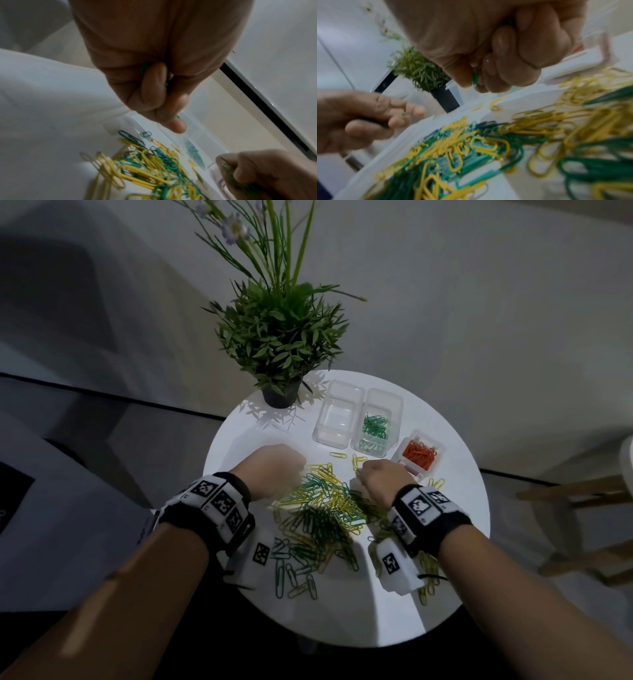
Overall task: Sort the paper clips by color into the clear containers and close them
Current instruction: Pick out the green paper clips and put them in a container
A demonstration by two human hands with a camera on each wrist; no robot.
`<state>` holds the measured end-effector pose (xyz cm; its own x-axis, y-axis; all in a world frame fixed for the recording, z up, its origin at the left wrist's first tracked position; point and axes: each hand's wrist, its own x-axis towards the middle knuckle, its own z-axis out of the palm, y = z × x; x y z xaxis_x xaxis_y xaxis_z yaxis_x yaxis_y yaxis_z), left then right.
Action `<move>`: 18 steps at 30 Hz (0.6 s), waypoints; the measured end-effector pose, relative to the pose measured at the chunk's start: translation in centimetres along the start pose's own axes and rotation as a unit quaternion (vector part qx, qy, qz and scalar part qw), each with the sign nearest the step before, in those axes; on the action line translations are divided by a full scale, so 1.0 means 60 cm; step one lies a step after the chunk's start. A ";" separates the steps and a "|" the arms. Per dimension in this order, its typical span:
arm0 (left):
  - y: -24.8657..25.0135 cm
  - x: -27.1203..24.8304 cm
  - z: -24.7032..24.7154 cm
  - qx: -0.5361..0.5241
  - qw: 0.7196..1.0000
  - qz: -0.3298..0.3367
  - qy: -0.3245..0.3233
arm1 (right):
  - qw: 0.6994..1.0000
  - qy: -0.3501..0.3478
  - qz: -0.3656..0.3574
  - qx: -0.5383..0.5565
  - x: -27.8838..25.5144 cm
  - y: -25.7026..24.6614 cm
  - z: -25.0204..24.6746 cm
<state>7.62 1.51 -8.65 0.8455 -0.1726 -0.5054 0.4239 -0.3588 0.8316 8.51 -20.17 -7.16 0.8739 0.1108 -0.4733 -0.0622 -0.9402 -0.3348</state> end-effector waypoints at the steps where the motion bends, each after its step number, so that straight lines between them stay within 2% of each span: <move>1: 0.002 -0.001 0.003 -0.016 1.000 -0.011 -0.011 | 0.999 0.008 0.010 0.038 -0.006 0.007 -0.003; 5: 0.002 -0.006 0.020 -0.071 0.996 -0.037 -0.030 | 0.973 0.043 0.051 0.220 -0.021 0.050 -0.001; 7: 0.001 -0.011 0.032 -0.055 0.997 -0.041 -0.037 | 0.949 0.057 0.076 0.299 -0.034 0.069 0.006; 8: 0.000 -0.014 0.040 -0.021 0.999 -0.034 -0.031 | 0.929 0.060 0.095 0.354 -0.043 0.079 0.011; 9: -0.001 -0.018 0.049 0.028 0.999 -0.016 -0.019 | 0.894 0.052 0.114 0.430 -0.053 0.085 0.018; 11: -0.002 -0.028 0.068 0.122 0.992 0.036 0.010 | 0.806 0.017 0.136 0.576 -0.071 0.096 0.032; 12: -0.003 -0.032 0.077 0.159 0.985 0.058 0.020 | 0.778 -0.001 0.143 0.612 -0.077 0.101 0.037; 15: 0.005 -0.037 0.100 0.259 0.962 0.080 0.022 | 0.735 -0.060 0.143 0.660 -0.082 0.112 0.038; 18: 0.012 -0.034 0.101 0.380 0.920 0.079 0.060 | 0.710 -0.118 0.144 0.679 -0.079 0.117 0.032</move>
<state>4.22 -3.98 -8.40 0.9261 -0.1919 -0.3248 -0.0188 -0.8833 0.4684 3.02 -26.68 -8.85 0.6352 0.1788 -0.7514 -0.7699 0.2244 -0.5975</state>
